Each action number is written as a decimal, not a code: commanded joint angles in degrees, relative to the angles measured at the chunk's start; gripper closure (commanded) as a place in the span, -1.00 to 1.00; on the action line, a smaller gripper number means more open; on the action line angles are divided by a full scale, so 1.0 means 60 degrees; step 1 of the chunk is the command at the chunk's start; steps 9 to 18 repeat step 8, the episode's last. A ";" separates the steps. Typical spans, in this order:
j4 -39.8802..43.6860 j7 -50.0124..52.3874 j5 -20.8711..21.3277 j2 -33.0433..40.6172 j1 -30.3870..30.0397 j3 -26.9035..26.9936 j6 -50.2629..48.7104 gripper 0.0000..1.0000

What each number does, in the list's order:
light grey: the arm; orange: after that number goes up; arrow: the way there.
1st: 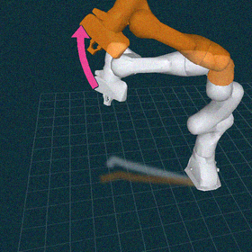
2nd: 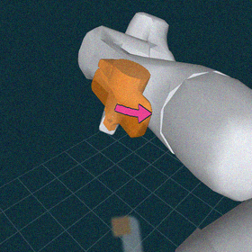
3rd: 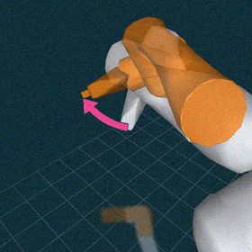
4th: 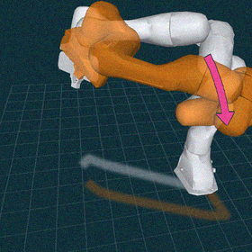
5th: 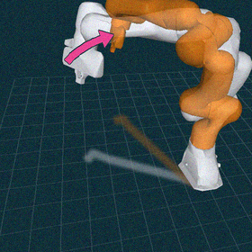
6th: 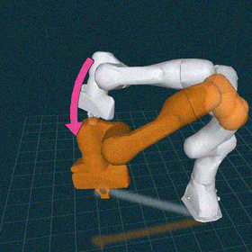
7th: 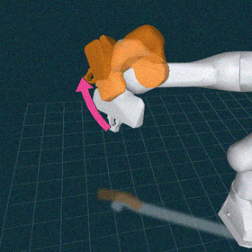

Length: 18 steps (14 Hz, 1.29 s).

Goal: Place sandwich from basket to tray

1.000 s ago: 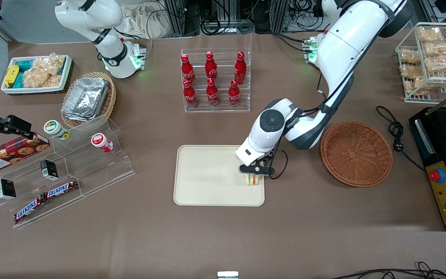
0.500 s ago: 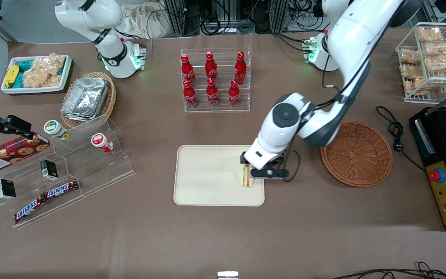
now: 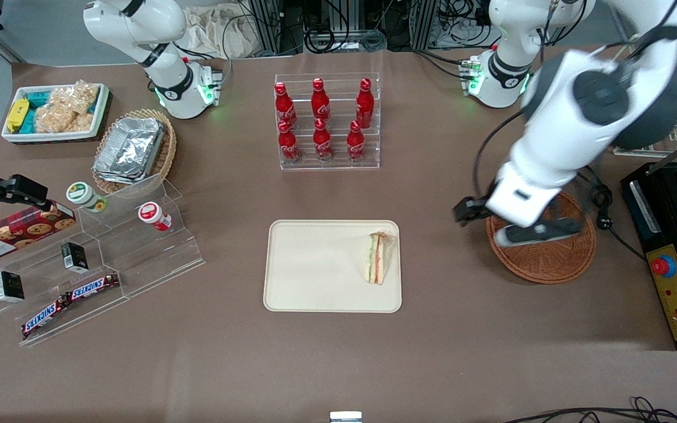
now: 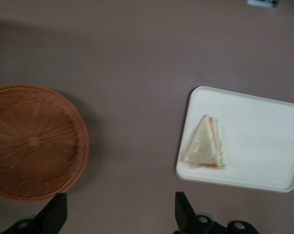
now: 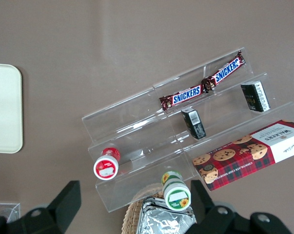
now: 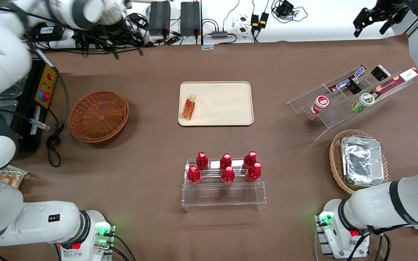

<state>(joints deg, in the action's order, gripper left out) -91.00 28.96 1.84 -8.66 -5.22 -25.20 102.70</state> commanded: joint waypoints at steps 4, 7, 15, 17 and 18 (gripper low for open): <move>0.0783 -0.1985 -0.0175 0.1427 -0.0067 0.1738 -0.3667 -0.98; 0.0957 -0.2000 -0.0116 0.1283 0.0049 0.1813 -0.3669 -0.98; 0.0972 -0.2000 -0.0116 0.1267 0.0079 0.1813 -0.3683 -0.98; 0.0972 -0.2000 -0.0116 0.1267 0.0079 0.1813 -0.3683 -0.98; 0.0972 -0.2000 -0.0116 0.1267 0.0079 0.1813 -0.3683 -0.98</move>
